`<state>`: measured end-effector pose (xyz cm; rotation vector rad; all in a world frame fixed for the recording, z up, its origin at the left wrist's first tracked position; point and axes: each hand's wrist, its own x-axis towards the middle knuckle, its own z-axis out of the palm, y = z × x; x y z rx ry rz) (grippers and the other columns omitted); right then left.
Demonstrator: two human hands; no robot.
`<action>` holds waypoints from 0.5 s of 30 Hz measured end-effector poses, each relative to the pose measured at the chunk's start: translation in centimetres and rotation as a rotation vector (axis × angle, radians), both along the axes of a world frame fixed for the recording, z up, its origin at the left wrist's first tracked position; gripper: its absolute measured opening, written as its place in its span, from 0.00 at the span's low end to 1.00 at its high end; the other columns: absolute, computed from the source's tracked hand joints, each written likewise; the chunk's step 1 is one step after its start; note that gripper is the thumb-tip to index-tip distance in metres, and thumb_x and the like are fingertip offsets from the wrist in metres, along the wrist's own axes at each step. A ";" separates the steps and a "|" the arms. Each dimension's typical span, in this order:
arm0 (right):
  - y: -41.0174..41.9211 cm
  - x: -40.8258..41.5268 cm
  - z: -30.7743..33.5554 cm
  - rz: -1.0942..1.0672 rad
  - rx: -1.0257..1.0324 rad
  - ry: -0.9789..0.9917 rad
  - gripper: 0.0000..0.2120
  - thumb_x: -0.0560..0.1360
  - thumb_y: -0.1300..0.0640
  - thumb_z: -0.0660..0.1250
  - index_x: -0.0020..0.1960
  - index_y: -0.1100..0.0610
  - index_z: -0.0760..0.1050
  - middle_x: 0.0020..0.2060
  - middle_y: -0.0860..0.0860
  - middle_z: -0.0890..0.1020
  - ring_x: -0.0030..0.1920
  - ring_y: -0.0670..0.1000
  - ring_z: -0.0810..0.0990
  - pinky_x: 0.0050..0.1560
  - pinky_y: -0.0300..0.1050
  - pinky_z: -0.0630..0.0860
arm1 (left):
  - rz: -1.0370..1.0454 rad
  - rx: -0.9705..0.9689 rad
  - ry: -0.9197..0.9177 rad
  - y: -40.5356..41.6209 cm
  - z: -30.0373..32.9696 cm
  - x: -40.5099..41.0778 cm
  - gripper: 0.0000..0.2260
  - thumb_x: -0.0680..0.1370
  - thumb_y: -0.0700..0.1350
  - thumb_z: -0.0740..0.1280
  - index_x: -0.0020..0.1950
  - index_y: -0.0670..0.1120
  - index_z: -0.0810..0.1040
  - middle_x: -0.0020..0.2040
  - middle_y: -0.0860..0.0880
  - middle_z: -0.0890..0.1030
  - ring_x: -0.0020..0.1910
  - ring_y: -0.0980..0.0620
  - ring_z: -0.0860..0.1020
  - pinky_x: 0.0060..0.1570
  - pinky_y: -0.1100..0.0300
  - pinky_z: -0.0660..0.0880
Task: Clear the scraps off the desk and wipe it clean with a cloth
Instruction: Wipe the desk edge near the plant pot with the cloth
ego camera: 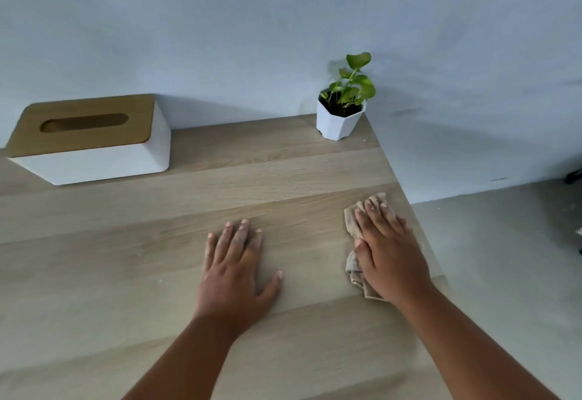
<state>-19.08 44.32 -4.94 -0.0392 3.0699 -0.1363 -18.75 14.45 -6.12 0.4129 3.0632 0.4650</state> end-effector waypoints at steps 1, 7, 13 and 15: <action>0.7 -0.8 0.1 -0.022 0.008 -0.001 0.32 0.79 0.46 0.45 0.81 0.53 0.61 0.82 0.51 0.58 0.83 0.55 0.52 0.80 0.58 0.55 | -0.019 -0.010 -0.013 1.3 0.0 -0.4 0.38 0.75 0.69 0.59 0.79 0.48 0.69 0.82 0.45 0.62 0.83 0.43 0.54 0.81 0.40 0.50; 2.8 -7.8 -0.6 -0.125 -0.025 0.013 0.33 0.78 0.47 0.47 0.82 0.54 0.60 0.82 0.53 0.58 0.82 0.57 0.54 0.79 0.58 0.57 | 0.013 -0.034 0.018 4.0 -1.0 -1.4 0.39 0.76 0.72 0.58 0.81 0.51 0.65 0.83 0.46 0.59 0.84 0.45 0.50 0.81 0.38 0.49; 3.9 -13.8 -1.4 -0.129 -0.053 0.032 0.29 0.81 0.49 0.52 0.82 0.53 0.60 0.82 0.53 0.58 0.82 0.58 0.54 0.79 0.59 0.58 | 0.014 -0.049 0.046 4.1 -1.5 -1.6 0.39 0.74 0.71 0.61 0.79 0.50 0.69 0.82 0.46 0.63 0.83 0.44 0.55 0.79 0.36 0.55; 4.2 -15.4 -1.4 -0.125 -0.046 0.034 0.29 0.82 0.50 0.54 0.82 0.52 0.59 0.83 0.53 0.57 0.82 0.58 0.54 0.79 0.59 0.58 | 0.011 -0.054 0.058 4.0 -1.6 -1.6 0.39 0.74 0.71 0.62 0.79 0.50 0.69 0.82 0.46 0.64 0.83 0.43 0.56 0.78 0.36 0.56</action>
